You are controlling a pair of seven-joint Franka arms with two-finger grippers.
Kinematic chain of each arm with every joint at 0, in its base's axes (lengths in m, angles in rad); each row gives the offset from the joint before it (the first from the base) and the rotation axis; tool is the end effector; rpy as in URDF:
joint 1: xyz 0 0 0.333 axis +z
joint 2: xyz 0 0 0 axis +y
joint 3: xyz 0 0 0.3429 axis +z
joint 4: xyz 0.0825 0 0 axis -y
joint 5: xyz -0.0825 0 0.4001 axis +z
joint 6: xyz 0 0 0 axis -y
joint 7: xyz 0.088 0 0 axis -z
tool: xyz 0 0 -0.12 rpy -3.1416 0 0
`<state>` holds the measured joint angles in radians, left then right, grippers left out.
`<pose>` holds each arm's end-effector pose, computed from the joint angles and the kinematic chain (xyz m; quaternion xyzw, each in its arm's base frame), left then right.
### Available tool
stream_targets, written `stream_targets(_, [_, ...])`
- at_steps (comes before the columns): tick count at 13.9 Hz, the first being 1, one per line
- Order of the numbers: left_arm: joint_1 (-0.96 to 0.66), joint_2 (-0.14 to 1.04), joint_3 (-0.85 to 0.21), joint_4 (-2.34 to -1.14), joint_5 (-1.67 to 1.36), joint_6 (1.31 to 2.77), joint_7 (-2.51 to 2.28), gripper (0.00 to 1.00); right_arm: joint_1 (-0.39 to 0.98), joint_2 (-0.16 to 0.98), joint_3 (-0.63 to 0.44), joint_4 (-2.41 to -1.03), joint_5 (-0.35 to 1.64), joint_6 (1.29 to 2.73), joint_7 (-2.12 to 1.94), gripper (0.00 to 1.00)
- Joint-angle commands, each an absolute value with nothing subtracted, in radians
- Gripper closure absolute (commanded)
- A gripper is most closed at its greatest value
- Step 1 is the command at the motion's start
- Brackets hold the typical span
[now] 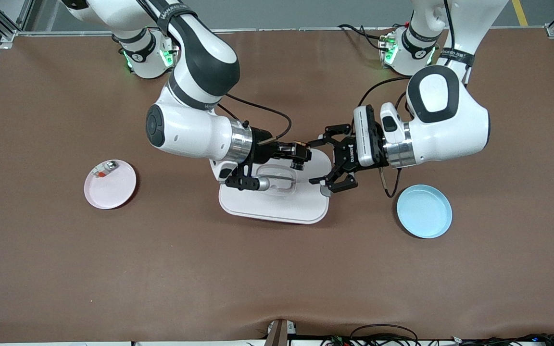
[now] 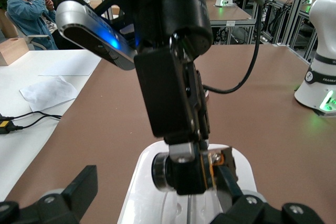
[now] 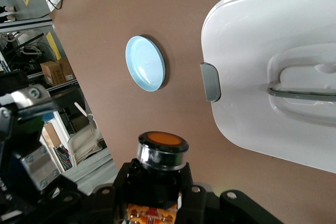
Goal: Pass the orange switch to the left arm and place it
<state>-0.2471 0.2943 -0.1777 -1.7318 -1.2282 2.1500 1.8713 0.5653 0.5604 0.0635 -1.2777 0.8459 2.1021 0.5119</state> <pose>0.6144 -0.3189 0.4637 0.5915 -0.6127 0.3808 0.3602 0.6135 0.4852 0.4819 -0.9047 0.1131 0.1114 0.3953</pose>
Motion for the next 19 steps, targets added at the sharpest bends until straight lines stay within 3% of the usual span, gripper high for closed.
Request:
stream_targets(1, [-0.242, 0.287, -0.181, -1.733, -1.239, 2.158, 1.904, 0.00, 0.542, 0.574, 0.071, -1.232, 0.882, 2.085, 0.503, 1.00])
stream_targets(5, [-0.242, 0.294, -0.178, -1.733, -1.238, 2.163, 1.902, 0.00, 0.520, 0.578, 0.071, -1.215, 0.905, 2.082, 0.503, 1.00])
stream_targets(9, [-0.247, 0.308, -0.179, -1.732, -1.258, 2.184, 1.901, 0.00, 0.520, 0.630, 0.064, -1.105, 0.891, 2.060, 0.488, 1.00])
stream_targets(19, [-0.232, 0.307, -0.181, -1.704, -1.264, 2.177, 1.789, 0.00, 0.552, 0.650, 0.061, -1.098, 0.808, 2.062, 0.362, 1.00])
